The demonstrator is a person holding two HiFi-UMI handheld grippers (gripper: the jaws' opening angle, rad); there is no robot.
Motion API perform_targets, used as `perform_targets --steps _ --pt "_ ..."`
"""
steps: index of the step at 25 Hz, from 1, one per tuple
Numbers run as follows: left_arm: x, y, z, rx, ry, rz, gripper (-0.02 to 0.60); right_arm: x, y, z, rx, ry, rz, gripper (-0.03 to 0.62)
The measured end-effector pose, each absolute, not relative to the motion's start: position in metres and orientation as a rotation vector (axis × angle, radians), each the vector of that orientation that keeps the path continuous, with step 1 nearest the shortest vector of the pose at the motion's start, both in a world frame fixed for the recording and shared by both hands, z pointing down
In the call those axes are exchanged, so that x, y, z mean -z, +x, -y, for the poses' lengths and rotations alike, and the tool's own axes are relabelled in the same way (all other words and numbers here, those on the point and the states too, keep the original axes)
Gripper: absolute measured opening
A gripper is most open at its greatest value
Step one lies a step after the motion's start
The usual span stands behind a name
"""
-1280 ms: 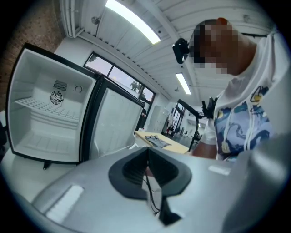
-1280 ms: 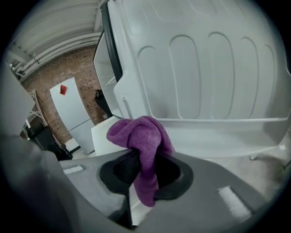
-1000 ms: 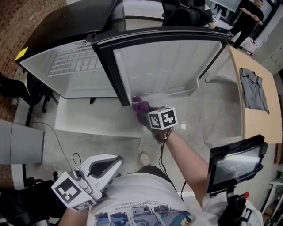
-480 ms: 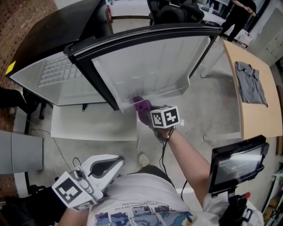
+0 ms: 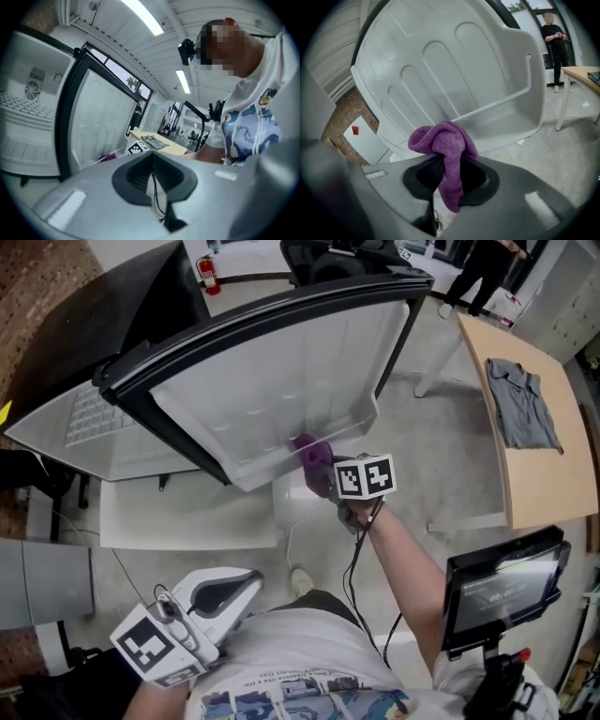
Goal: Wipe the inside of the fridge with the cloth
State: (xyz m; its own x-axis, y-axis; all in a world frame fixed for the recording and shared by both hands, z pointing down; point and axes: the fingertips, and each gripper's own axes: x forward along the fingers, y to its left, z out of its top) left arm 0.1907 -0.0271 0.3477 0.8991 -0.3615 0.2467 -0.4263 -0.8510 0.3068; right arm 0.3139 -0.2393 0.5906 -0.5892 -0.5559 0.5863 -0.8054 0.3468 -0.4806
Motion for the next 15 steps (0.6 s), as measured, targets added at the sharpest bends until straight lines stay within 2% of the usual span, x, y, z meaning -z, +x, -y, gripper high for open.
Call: perform_targets --steps 15 --pt "-0.344 0.186 0.033 -0.294 2.696 0.583 0.006 -0.586 0.375 0.274 -1.201 1.328 2.274 0.078"
